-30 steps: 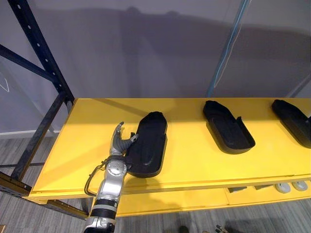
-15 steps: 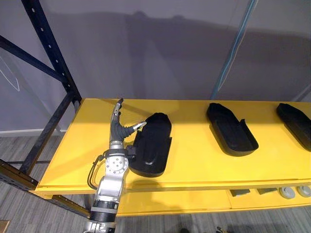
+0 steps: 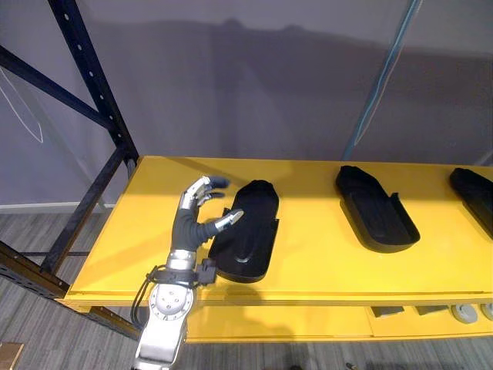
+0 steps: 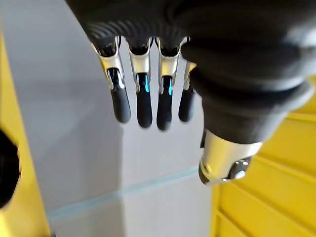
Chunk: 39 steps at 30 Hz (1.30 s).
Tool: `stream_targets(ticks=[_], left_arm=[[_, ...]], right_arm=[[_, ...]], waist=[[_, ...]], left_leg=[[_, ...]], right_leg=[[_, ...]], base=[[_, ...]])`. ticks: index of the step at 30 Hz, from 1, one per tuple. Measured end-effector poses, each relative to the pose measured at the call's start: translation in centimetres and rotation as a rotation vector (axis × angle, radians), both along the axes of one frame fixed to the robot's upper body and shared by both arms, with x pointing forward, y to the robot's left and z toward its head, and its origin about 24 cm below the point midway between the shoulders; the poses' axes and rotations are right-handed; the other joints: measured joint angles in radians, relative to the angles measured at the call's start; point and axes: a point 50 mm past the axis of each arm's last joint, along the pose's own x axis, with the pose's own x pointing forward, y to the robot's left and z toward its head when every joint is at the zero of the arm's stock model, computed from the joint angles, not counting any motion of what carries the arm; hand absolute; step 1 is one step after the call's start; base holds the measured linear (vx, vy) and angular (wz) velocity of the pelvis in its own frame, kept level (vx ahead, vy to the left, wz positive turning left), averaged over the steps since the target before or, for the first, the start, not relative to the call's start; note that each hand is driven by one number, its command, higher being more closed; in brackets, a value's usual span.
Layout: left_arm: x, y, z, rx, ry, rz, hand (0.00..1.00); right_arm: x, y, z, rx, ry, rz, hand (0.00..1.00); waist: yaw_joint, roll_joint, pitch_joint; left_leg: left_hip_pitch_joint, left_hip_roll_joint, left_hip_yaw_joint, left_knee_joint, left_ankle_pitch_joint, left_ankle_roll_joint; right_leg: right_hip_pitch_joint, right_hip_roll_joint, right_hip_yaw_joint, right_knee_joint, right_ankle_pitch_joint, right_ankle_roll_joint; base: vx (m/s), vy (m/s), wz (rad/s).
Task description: Walk over and take plastic housings, then place them on the shelf
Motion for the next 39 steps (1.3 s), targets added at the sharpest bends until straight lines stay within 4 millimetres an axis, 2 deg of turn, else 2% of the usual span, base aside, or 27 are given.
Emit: stream_targets(ticks=[4,5,8,10,15,28,35,39], left_arm=[[-0.6,0.0,-0.5,-0.074,0.053,-0.168,1.0],[-0.8,-0.2,-0.6,-0.116,0.07,-0.261,1.0],[-1.2,-0.2,-0.8,-0.167,0.095,-0.341,1.0],[-1.6,-0.7,-1.2,-0.163,0.129,-0.425,1.0],[-2.1,-1.2,-1.7,-0.142,0.176,-0.551,1.0],[-4.4,-0.8,-4.4,0.069,0.371,-0.726,1.0],[-5.4,-1.0,-6.7,0.194,0.485,-0.801,1.0],[-6.3,-0.6,-8.5,0.33,0.568,-0.832,1.0]], right_arm=[[0.2,-0.1,0.0,-0.005,0.0,0.029,0.0],[0.3,-0.2,0.1,-0.01,-0.001,0.047,0.0],[0.2,-0.3,0.1,-0.006,0.001,0.053,0.0],[0.2,-0.2,0.0,-0.002,0.005,0.059,0.0],[0.7,-0.2,0.1,-0.012,0.01,0.126,0.0],[1.6,0.1,0.1,-0.024,0.008,0.215,0.0],[2.4,0.5,0.1,-0.027,0.002,0.271,0.0],[2.9,0.5,0.2,-0.039,-0.001,0.319,0.0]], waist=[[0.001,0.008,-0.001],[0.003,0.01,-0.002],[0.01,0.012,-0.002],[0.02,0.011,-0.003],[0.023,0.009,-0.004],[0.024,-0.003,-0.008],[0.02,-0.017,-0.006],[0.006,-0.019,-0.007]], left_leg=[[0.002,0.0,-0.01,0.003,-0.001,0.001],[0.002,0.0,-0.015,0.005,-0.001,0.001],[0.001,0.0,-0.016,0.01,-0.004,0.001],[0.0,0.0,-0.015,0.015,-0.007,0.002],[-0.007,0.001,-0.016,0.036,-0.017,0.0],[-0.019,0.002,0.008,0.045,-0.029,-0.003],[-0.03,0.002,0.016,0.054,-0.037,0.001],[-0.026,0.002,0.02,0.054,-0.038,0.002]], right_leg=[[0.0,0.0,-0.004,0.021,-0.016,-0.002],[-0.001,0.0,-0.007,0.03,-0.022,-0.001],[-0.001,0.0,-0.007,0.032,-0.022,-0.001],[-0.001,0.0,-0.007,0.035,-0.022,-0.002],[-0.002,-0.001,-0.006,0.042,-0.022,-0.002],[-0.027,0.001,0.015,0.046,-0.021,-0.002],[-0.04,0.001,0.024,0.045,-0.02,-0.003],[-0.037,0.001,0.024,0.039,-0.013,-0.014]], base=[[0.01,0.004,0.08],[-0.02,-0.001,0.08],[-0.01,0.0,0.02],[-0.02,0.004,-0.01],[-0.01,0.002,0.0],[0.0,0.007,-0.04],[0.01,0.012,-0.04],[-0.01,0.007,-0.02]])
